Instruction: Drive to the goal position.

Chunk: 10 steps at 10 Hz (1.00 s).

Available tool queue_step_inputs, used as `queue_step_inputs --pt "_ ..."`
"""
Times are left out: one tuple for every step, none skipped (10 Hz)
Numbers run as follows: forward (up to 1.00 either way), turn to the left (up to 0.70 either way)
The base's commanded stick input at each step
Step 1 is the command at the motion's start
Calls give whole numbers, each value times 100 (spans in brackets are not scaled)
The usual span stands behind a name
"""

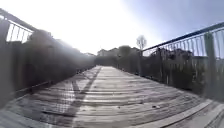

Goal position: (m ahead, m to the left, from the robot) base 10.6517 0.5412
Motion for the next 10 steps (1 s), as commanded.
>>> queue_step_inputs --pt "100 0" --pt "100 12" --pt "100 25" --pt "100 10" --pt "100 0" --pt "100 0" --pt "100 0" --pt "100 0" --pt "100 0" --pt "100 0"
